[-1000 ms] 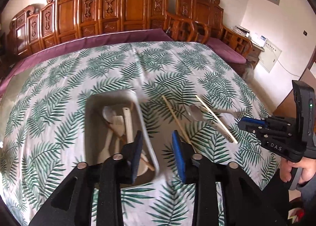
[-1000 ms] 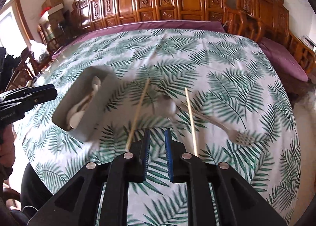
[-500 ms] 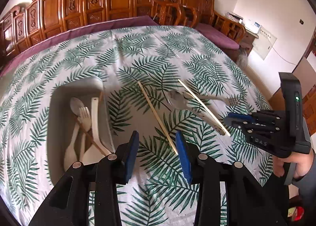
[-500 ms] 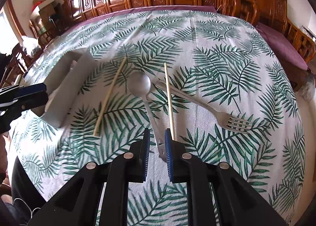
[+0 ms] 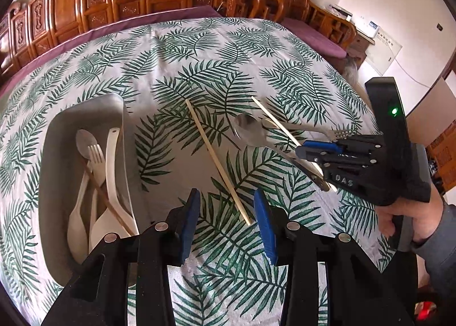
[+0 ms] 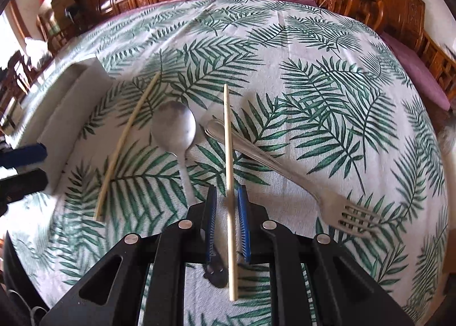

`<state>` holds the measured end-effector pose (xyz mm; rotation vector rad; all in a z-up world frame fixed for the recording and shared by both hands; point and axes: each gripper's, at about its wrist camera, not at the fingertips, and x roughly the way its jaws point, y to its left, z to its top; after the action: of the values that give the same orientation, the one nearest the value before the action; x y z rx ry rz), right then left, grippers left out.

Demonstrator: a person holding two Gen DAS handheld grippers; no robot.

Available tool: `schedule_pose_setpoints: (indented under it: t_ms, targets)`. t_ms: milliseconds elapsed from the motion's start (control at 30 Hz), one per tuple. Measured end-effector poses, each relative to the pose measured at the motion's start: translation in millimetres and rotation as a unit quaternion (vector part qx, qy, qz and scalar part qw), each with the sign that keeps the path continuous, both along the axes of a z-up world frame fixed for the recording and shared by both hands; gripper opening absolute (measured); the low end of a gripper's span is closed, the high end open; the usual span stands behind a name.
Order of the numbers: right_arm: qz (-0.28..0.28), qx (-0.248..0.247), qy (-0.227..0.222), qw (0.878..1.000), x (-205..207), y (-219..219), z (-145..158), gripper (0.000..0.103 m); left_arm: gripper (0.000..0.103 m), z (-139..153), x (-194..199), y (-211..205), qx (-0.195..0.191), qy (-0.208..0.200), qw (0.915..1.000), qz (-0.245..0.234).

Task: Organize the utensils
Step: 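Grasp another bamboo chopstick with the right tool while the left tool reaches toward a chopstick, then grasp a bamboo chopstick with the left tool while the right tool holds its chopstick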

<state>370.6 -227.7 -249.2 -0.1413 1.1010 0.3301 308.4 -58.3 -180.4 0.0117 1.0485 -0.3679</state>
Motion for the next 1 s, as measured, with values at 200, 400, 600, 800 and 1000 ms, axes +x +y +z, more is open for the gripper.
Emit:
schedule_pose_setpoints:
  t_ms: [200,400,600,800,1000]
  targets:
    - [0.011,-0.014,-0.012,1.0,-5.2,0.3,-0.3,0.006,0.037,-10.0,7.9,-9.1,0.004,0.011,0.9999,-0.001]
    - [0.005,-0.001,-0.003,1.0,-20.9,-8.5,6.5,0.006,0.037,-19.9,18.5,-16.1,0.0,0.025,0.9997,0.001]
    - [-0.01,0.021,-0.008,1.0,-39.0,-23.9,22.1,0.006,0.037,-26.0,34.1,-24.7,0.007,0.029,0.9995,0.006]
    - [-0.009,0.023,-0.016,1.0,-58.6,-29.9,30.2,0.006,0.037,-33.5,50.7,-28.3,0.019,0.039,0.9988,0.022]
    - [-0.011,0.025,-0.018,0.999,-66.6,-32.8,31.8,0.006,0.037,-44.1,62.3,-27.2,0.036,0.053,0.9974,0.032]
